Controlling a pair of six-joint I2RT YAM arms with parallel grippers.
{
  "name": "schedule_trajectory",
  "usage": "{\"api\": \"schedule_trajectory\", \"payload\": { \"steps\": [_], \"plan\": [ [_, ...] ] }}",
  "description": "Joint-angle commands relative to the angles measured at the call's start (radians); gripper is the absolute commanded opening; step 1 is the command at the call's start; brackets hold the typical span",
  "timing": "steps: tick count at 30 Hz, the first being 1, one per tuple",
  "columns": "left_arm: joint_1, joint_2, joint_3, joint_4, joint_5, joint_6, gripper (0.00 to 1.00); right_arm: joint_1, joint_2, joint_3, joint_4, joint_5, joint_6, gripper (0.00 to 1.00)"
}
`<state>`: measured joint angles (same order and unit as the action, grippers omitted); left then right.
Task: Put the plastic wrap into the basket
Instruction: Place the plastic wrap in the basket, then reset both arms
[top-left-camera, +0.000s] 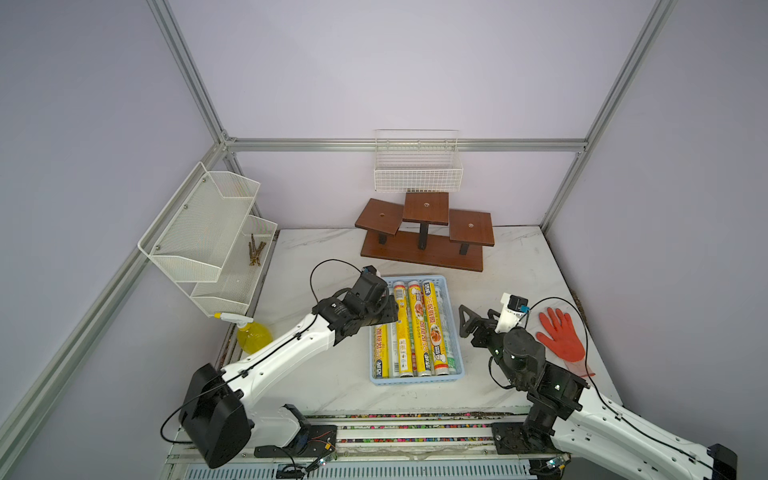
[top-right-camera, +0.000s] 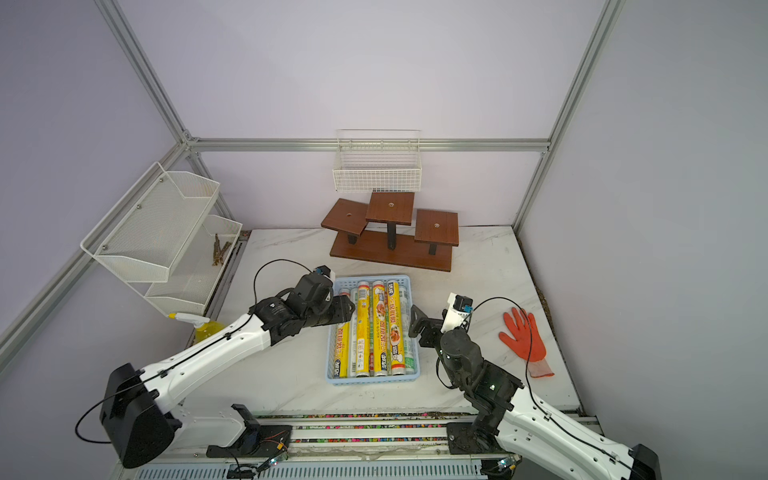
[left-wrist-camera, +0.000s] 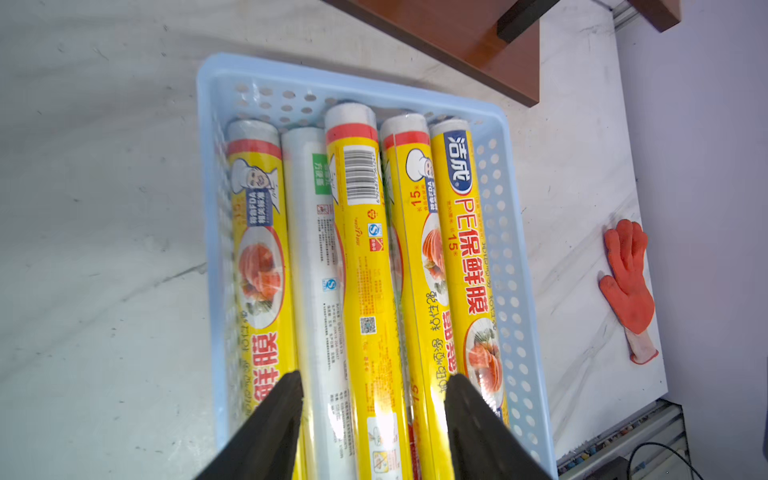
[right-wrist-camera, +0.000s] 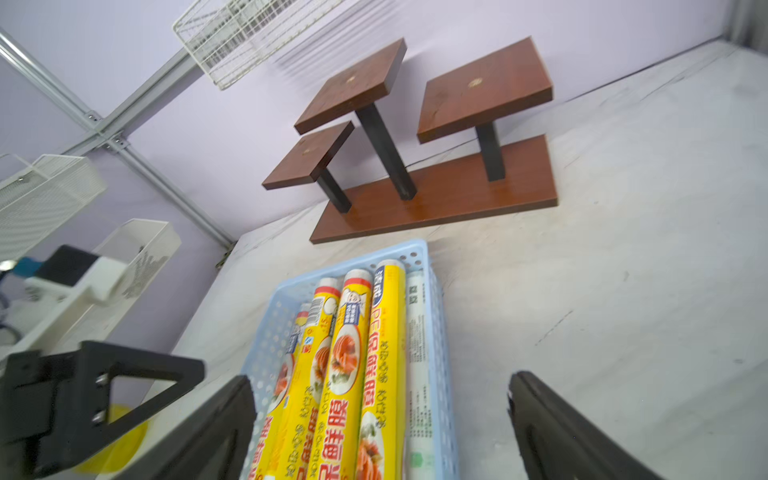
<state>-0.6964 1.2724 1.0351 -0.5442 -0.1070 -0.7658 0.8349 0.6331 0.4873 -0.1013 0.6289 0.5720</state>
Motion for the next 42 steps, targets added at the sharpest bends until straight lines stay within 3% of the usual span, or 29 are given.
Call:
{"api": "schedule_trajectory", "payload": {
  "steps": [1, 5, 7, 11, 16, 25, 28, 31, 42],
  "plan": [
    [-0.003, -0.086, -0.065, 0.098, -0.161, 0.084, 0.62, -0.021, -0.025, -0.033, 0.034, 0.159, -0.170, 1.00],
    [-0.003, -0.166, -0.117, 0.112, -0.349, 0.182, 0.70, -0.085, -0.023, -0.093, 0.170, 0.233, -0.303, 1.00],
    [-0.001, -0.191, -0.134, 0.116, -0.445, 0.227, 0.81, -0.138, -0.012, -0.121, 0.225, 0.230, -0.344, 1.00],
    [0.010, -0.213, -0.170, 0.146, -0.638, 0.309, 0.99, -0.319, 0.053, -0.149, 0.298, 0.106, -0.346, 1.00],
    [0.067, -0.190, -0.216, 0.213, -0.766, 0.413, 1.00, -0.482, 0.209, -0.163, 0.401, -0.010, -0.347, 1.00],
    [0.302, -0.080, -0.369, 0.471, -0.714, 0.544, 1.00, -0.627, 0.490, -0.224, 0.742, -0.015, -0.405, 0.99],
    [0.339, -0.068, -0.445, 0.615, -0.726, 0.604, 1.00, -0.648, 0.569, -0.264, 0.908, -0.047, -0.430, 1.00],
    [0.377, -0.065, -0.532, 0.807, -0.674, 0.682, 1.00, -0.655, 0.612, -0.227, 0.909, -0.099, -0.461, 0.99],
    [0.487, 0.093, -0.678, 1.330, -0.481, 0.831, 1.00, -0.669, 0.796, -0.249, 1.245, -0.182, -0.552, 0.99]
  ]
}}
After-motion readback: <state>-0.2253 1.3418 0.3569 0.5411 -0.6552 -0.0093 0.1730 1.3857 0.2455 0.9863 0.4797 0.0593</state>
